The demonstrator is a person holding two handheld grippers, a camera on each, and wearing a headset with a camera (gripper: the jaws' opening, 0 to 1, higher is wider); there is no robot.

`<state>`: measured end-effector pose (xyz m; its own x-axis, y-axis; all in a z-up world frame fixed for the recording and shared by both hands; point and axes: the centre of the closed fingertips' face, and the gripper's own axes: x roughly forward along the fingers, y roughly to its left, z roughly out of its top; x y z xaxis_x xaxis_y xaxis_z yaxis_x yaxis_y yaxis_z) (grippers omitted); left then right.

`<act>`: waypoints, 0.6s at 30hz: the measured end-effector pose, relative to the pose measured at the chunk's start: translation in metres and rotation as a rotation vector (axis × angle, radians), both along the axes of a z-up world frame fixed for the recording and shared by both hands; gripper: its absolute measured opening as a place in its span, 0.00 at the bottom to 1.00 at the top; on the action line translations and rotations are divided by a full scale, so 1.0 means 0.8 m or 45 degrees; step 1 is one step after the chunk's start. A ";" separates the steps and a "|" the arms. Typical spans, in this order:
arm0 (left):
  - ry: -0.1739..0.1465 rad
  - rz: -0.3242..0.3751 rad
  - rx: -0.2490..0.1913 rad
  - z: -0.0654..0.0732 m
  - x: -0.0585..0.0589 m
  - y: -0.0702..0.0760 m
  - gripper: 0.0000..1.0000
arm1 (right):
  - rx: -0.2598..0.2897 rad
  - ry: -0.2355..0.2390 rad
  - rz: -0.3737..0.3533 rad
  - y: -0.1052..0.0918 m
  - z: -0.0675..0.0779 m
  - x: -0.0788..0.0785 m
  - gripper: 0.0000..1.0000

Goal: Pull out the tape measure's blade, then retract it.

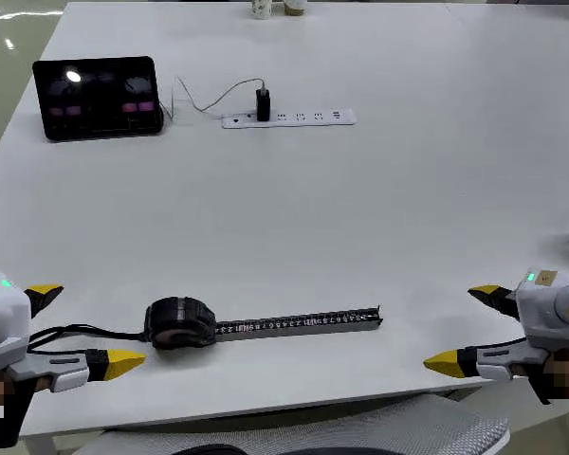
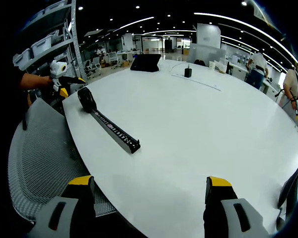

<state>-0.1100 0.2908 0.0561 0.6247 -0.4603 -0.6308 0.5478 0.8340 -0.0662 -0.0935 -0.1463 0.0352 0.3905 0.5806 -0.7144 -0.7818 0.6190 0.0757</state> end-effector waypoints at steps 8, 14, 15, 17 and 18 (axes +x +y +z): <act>-0.022 0.010 0.023 0.001 -0.008 -0.003 0.99 | 0.028 -0.003 -0.003 -0.012 0.003 0.008 0.99; -0.017 0.003 0.028 0.002 -0.012 -0.002 0.99 | 0.017 -0.006 0.024 -0.004 0.006 -0.001 0.99; -0.019 0.005 0.023 0.003 -0.011 -0.002 0.99 | 0.017 -0.014 0.031 -0.004 0.007 0.000 0.99; -0.022 0.005 0.021 0.004 -0.011 -0.003 0.99 | 0.012 -0.016 0.041 -0.005 0.006 0.000 0.99; -0.029 -0.006 0.018 0.005 -0.011 -0.005 0.99 | 0.009 -0.011 0.044 -0.006 0.006 -0.001 0.99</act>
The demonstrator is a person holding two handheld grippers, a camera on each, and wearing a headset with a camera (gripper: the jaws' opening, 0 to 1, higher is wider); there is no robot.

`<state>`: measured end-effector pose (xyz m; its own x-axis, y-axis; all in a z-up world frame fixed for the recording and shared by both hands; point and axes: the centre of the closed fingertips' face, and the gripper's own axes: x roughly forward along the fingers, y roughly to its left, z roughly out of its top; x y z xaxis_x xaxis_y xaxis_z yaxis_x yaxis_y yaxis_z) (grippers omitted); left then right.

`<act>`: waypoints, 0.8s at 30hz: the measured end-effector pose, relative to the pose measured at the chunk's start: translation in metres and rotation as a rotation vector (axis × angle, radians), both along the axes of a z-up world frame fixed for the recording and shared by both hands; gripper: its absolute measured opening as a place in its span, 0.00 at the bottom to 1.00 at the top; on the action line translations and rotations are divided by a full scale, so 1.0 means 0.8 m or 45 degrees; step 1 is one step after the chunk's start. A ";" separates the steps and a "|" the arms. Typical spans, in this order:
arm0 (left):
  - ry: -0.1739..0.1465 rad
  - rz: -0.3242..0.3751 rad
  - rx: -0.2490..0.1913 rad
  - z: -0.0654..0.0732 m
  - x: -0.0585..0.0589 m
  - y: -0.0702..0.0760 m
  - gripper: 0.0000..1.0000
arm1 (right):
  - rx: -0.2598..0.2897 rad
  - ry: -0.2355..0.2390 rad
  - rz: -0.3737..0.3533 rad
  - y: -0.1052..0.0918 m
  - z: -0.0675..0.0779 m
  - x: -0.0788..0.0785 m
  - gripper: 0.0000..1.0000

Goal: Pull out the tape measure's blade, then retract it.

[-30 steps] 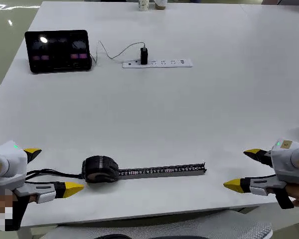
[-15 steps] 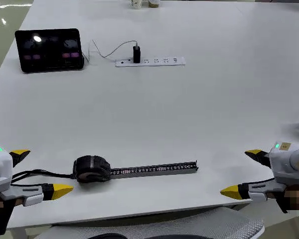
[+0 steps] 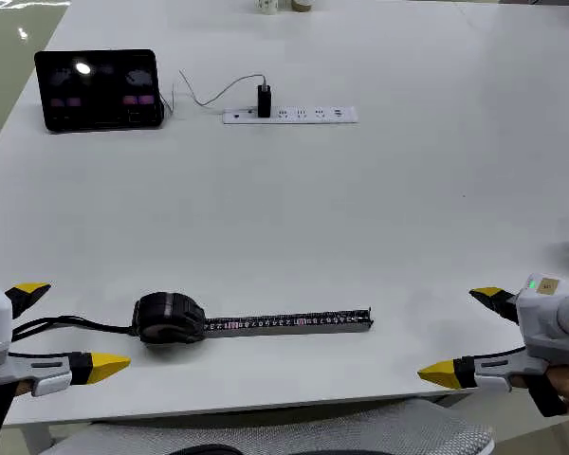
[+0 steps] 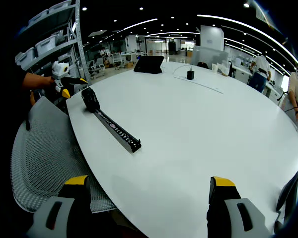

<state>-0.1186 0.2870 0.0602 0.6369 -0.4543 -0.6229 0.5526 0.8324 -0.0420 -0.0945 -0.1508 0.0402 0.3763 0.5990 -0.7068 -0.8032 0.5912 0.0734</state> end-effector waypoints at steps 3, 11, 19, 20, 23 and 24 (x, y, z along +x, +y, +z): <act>-0.007 -0.013 0.000 0.001 0.000 -0.003 0.99 | -0.007 -0.001 0.009 0.000 0.002 -0.004 0.99; -0.012 -0.009 -0.011 0.007 0.002 -0.008 0.99 | -0.009 -0.011 0.017 -0.005 -0.002 -0.007 0.99; 0.015 0.018 -0.031 0.006 -0.003 -0.007 0.99 | -0.013 -0.016 0.013 -0.005 -0.002 -0.009 0.99; 0.025 0.027 -0.030 0.005 -0.004 -0.007 0.99 | -0.021 -0.011 0.012 -0.006 -0.004 -0.009 0.99; 0.026 0.026 -0.031 0.007 -0.004 -0.012 0.99 | -0.036 0.000 0.023 -0.007 -0.010 -0.011 0.99; 0.027 0.030 -0.042 0.009 -0.004 -0.015 0.99 | -0.043 -0.001 0.029 -0.007 -0.010 -0.011 0.99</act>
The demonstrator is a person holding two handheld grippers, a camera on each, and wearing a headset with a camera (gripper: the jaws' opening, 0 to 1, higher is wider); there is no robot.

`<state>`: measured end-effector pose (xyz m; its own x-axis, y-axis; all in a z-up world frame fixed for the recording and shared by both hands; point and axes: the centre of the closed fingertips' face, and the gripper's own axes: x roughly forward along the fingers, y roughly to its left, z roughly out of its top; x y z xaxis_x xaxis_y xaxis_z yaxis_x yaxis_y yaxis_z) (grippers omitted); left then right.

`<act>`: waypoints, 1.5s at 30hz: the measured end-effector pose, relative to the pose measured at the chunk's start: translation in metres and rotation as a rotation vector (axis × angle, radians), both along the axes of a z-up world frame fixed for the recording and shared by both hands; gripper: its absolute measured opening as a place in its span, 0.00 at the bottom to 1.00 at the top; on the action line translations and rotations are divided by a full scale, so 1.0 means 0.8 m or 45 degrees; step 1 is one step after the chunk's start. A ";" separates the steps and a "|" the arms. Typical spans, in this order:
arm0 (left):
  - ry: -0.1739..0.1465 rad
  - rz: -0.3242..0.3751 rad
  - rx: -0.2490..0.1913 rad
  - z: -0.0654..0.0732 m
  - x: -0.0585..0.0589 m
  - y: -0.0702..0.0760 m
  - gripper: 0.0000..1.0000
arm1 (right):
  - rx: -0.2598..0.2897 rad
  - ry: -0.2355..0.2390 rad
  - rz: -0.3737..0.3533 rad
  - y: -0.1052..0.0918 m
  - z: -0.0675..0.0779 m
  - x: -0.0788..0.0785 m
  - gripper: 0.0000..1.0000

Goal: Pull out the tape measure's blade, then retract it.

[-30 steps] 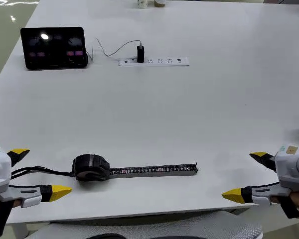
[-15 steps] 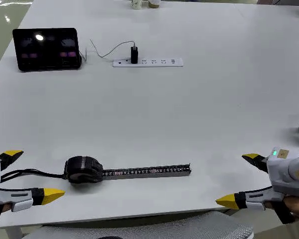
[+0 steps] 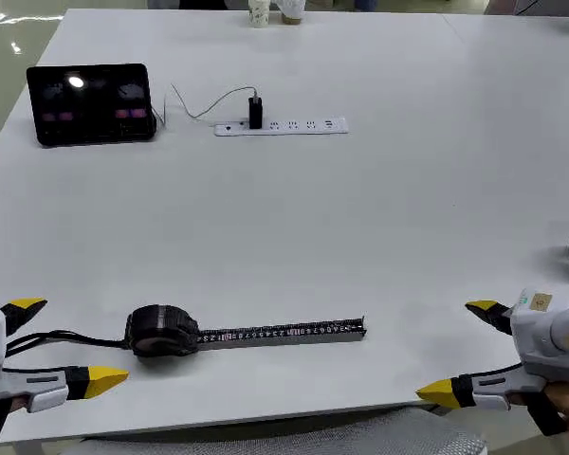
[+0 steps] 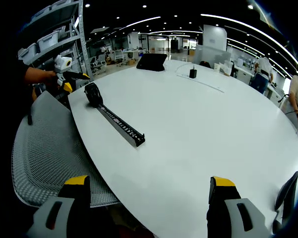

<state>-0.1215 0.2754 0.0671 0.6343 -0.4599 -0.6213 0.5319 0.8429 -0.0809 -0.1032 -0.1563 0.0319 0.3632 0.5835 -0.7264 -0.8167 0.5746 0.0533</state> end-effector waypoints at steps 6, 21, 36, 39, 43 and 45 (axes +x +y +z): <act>-0.013 0.070 -0.119 0.015 0.013 -0.025 0.99 | -0.018 -0.011 0.036 0.007 0.007 0.007 0.99; -0.007 0.195 0.065 0.001 0.030 -0.050 0.99 | -0.080 -0.036 0.166 0.034 0.029 0.021 0.99; 0.020 0.349 -0.002 -0.006 0.040 -0.071 0.99 | -0.188 -0.052 0.393 0.075 0.022 0.038 0.99; 0.019 0.367 -0.009 -0.010 0.042 -0.075 0.99 | -0.203 -0.037 0.425 0.079 0.020 0.044 0.99; -0.036 0.398 0.037 -0.009 0.048 -0.072 0.99 | -0.232 -0.020 0.468 0.085 0.015 0.048 0.99; -0.044 0.430 0.024 -0.009 0.051 -0.070 0.99 | -0.242 -0.008 0.488 0.087 0.011 0.050 0.99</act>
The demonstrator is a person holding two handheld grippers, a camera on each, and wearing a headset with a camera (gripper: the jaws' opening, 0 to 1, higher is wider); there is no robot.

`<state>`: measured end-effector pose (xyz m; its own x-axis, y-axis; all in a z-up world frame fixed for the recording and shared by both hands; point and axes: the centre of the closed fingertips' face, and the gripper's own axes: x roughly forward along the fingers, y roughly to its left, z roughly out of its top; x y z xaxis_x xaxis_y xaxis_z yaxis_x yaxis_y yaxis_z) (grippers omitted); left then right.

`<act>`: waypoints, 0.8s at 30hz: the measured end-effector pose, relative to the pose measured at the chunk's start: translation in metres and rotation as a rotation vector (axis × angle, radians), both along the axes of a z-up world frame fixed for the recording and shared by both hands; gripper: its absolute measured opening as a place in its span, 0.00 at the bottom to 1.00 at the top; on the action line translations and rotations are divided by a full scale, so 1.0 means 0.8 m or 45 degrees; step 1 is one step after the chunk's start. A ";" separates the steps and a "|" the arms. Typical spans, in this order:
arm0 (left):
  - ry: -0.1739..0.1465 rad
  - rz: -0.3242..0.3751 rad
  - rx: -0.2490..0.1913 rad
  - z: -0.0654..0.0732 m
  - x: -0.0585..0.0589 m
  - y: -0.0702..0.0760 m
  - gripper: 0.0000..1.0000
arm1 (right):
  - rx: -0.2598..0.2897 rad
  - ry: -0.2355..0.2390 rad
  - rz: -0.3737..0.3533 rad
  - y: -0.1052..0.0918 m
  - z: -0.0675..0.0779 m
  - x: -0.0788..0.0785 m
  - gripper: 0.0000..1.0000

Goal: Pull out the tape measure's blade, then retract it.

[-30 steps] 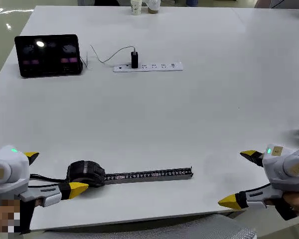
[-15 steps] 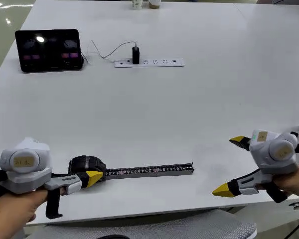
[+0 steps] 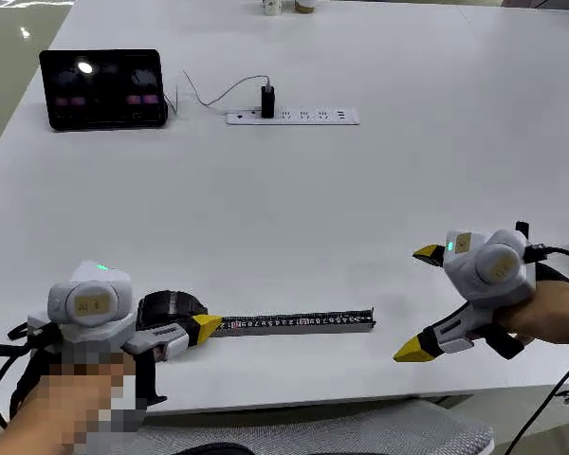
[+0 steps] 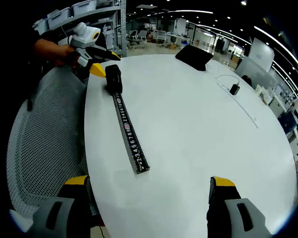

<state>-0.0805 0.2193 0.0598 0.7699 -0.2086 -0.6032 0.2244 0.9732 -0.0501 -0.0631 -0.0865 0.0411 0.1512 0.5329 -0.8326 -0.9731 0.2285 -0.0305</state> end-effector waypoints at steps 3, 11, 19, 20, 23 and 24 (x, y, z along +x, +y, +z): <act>-0.008 0.050 -0.031 -0.003 0.005 0.001 0.99 | -0.005 0.014 0.033 0.004 -0.005 0.002 0.99; 0.000 0.094 -0.050 -0.016 0.005 -0.018 0.99 | -0.056 0.054 0.081 0.014 -0.023 0.005 0.99; -0.048 0.100 -0.041 -0.015 0.007 -0.025 0.99 | -0.107 0.055 0.159 0.024 -0.036 0.010 0.99; -0.052 0.102 -0.042 -0.015 0.006 -0.026 0.99 | -0.112 0.056 0.165 0.025 -0.037 0.010 0.99; -0.065 0.114 -0.044 -0.014 0.003 -0.026 0.99 | -0.119 0.065 0.178 0.028 -0.041 0.012 0.99; -0.064 0.117 -0.044 -0.014 0.003 -0.026 0.99 | -0.120 0.066 0.179 0.028 -0.042 0.012 0.99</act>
<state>-0.0778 0.1988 0.0482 0.8158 -0.1557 -0.5570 0.1373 0.9877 -0.0751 -0.0536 -0.0638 0.0078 0.0359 0.4646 -0.8848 -0.9961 0.0883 0.0060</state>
